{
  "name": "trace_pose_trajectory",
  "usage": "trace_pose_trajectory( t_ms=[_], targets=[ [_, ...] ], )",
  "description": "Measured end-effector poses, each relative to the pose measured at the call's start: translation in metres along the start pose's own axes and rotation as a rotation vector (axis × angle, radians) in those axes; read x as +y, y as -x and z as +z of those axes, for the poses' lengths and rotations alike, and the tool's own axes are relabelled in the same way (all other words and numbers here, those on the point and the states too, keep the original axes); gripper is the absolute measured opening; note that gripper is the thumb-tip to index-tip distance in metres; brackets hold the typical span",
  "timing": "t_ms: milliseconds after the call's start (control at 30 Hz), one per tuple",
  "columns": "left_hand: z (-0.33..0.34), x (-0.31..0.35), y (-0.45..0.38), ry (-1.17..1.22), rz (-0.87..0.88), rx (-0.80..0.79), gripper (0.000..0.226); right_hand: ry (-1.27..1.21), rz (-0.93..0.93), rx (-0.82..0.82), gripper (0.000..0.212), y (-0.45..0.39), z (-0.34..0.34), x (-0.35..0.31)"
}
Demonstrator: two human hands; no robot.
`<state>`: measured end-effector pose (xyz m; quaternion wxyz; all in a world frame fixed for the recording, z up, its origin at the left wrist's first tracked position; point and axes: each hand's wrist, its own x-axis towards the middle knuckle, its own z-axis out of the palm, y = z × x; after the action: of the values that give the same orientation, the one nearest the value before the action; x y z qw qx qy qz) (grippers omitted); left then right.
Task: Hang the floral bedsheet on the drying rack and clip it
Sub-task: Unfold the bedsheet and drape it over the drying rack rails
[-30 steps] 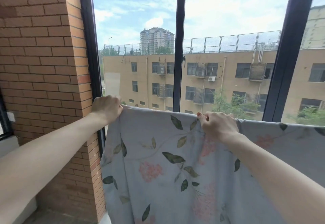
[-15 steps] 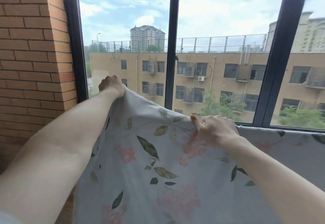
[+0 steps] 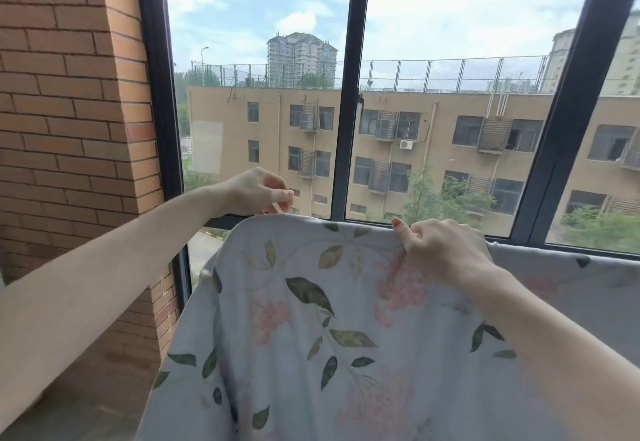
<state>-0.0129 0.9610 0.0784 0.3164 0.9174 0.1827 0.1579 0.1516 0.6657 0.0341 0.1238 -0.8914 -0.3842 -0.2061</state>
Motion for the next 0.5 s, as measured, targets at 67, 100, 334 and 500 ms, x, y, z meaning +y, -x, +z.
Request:
trace_pose_trajectory(
  t_ms=[67, 100, 334, 500],
  targets=[
    [-0.002, -0.002, 0.032, -0.131, 0.049, -0.001, 0.025, -0.034, -0.012, 0.022, 0.068, 0.003, 0.0, -0.002],
    [-0.003, -0.007, 0.046, -0.201, 0.057, 0.002, 0.022, -0.051, -0.01, 0.029, 0.067, 0.004, 0.0, -0.003],
    [0.002, -0.074, 0.098, -0.169, -0.089, 0.196, 0.014, -0.086, -0.003, 0.016, 0.064, -0.001, -0.004, 0.004],
    [0.03, -0.116, 0.125, -0.313, -0.24, 0.144, 0.015, -0.095, -0.019, 0.023, 0.066, 0.0, -0.002, 0.002]
  ],
)
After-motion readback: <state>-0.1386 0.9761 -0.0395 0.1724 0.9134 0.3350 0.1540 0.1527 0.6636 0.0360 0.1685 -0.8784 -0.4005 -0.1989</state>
